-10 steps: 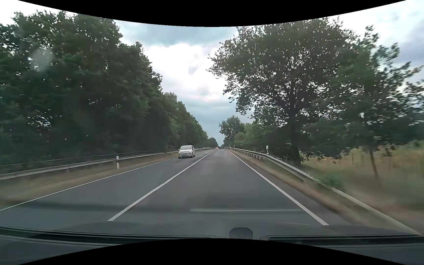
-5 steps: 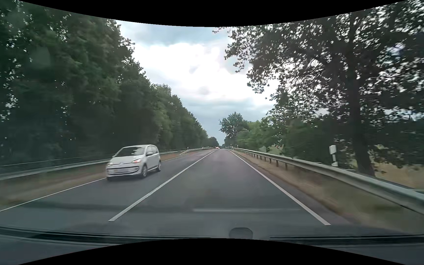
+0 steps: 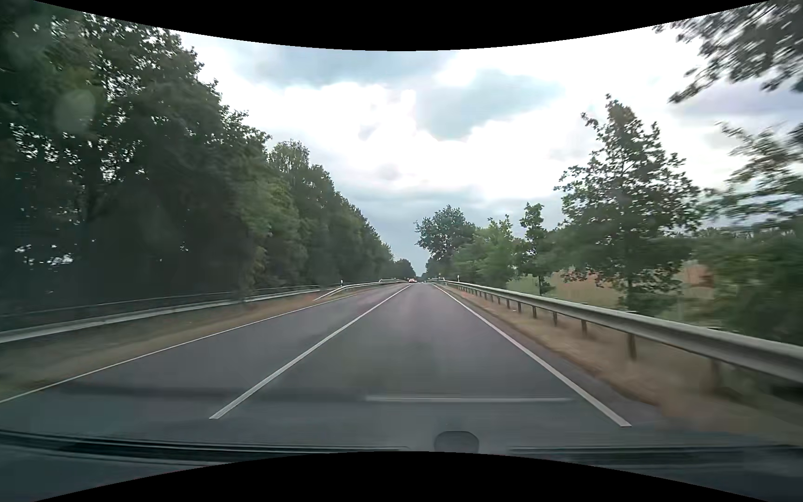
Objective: Follow the waypoints while adhering to traffic rules and regulations
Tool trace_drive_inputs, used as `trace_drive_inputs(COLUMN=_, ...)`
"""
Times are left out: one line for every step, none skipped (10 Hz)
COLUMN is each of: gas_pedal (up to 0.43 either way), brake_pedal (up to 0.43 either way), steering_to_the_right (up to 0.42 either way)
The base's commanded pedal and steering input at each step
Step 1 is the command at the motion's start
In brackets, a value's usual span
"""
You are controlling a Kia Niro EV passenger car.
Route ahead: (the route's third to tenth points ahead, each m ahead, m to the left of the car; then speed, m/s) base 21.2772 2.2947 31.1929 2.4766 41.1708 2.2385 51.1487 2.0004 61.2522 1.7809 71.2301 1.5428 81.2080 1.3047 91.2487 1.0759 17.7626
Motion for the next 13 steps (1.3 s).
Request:
trace_drive_inputs(gas_pedal=0.228, brake_pedal=0.000, steering_to_the_right=-0.004)
trace_drive_inputs(gas_pedal=0.228, brake_pedal=0.000, steering_to_the_right=-0.004)
trace_drive_inputs(gas_pedal=0.228, brake_pedal=0.000, steering_to_the_right=-0.003)
trace_drive_inputs(gas_pedal=0.228, brake_pedal=0.000, steering_to_the_right=-0.003)
trace_drive_inputs(gas_pedal=0.228, brake_pedal=0.000, steering_to_the_right=-0.003)
trace_drive_inputs(gas_pedal=0.197, brake_pedal=0.000, steering_to_the_right=-0.003)
trace_drive_inputs(gas_pedal=0.130, brake_pedal=0.000, steering_to_the_right=-0.003)
trace_drive_inputs(gas_pedal=0.130, brake_pedal=0.000, steering_to_the_right=-0.003)
trace_drive_inputs(gas_pedal=0.130, brake_pedal=0.000, steering_to_the_right=-0.003)
trace_drive_inputs(gas_pedal=0.130, brake_pedal=0.000, steering_to_the_right=-0.003)
trace_drive_inputs(gas_pedal=0.130, brake_pedal=0.000, steering_to_the_right=-0.003)
trace_drive_inputs(gas_pedal=0.130, brake_pedal=0.000, steering_to_the_right=-0.003)
trace_drive_inputs(gas_pedal=0.130, brake_pedal=0.000, steering_to_the_right=-0.002)
